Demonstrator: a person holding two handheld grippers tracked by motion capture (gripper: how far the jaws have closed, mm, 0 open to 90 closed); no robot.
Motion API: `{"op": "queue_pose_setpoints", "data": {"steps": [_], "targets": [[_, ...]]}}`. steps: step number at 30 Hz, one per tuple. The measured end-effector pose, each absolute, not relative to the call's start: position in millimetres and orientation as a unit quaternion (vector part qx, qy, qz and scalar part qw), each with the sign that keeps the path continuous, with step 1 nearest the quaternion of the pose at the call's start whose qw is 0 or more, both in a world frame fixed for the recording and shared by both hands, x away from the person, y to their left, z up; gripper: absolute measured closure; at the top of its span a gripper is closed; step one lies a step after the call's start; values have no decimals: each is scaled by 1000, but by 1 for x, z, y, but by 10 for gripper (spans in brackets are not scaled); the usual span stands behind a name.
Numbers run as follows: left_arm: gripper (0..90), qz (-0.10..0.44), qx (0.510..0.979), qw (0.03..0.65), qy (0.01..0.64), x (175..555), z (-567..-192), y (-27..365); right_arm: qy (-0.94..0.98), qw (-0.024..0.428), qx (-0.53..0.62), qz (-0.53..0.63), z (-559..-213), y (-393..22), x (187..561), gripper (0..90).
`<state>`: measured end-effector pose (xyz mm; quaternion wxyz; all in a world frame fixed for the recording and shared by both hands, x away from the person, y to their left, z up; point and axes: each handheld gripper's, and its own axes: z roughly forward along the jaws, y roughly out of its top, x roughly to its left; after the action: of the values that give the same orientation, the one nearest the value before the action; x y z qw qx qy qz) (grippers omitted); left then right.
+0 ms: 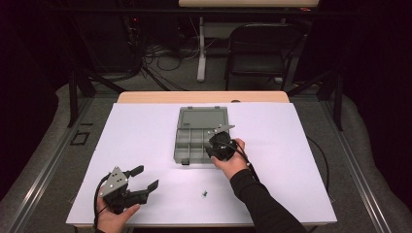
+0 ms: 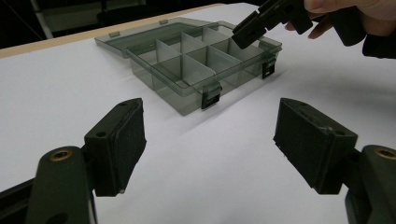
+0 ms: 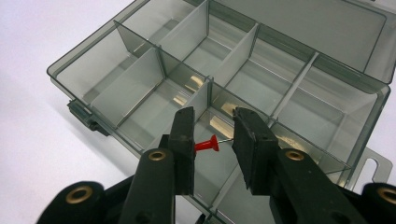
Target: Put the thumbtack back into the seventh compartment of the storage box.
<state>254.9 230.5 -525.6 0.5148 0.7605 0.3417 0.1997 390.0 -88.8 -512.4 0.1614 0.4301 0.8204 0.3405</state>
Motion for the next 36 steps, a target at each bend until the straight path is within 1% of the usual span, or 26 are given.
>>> {"op": "queue_pose_setpoints", "data": {"steps": [14, 18, 20, 28, 32, 36], "targets": [[244, 202, 760, 514, 342, 254, -525, 231, 817, 163, 440, 336, -514, -92, 393, 690], [243, 201, 760, 515, 342, 254, -525, 231, 820, 167, 436, 333, -514, -90, 393, 673], [243, 202, 759, 515, 343, 254, -525, 232, 820, 168, 435, 332, -515, -90, 393, 657], [243, 202, 760, 514, 343, 254, -525, 232, 810, 174, 436, 351, -509, -94, 389, 524], [244, 203, 758, 516, 342, 254, -525, 232, 809, 172, 433, 359, -503, -97, 385, 473], [244, 203, 759, 515, 343, 254, -525, 232, 811, 168, 426, 364, -497, -102, 376, 460]]}}
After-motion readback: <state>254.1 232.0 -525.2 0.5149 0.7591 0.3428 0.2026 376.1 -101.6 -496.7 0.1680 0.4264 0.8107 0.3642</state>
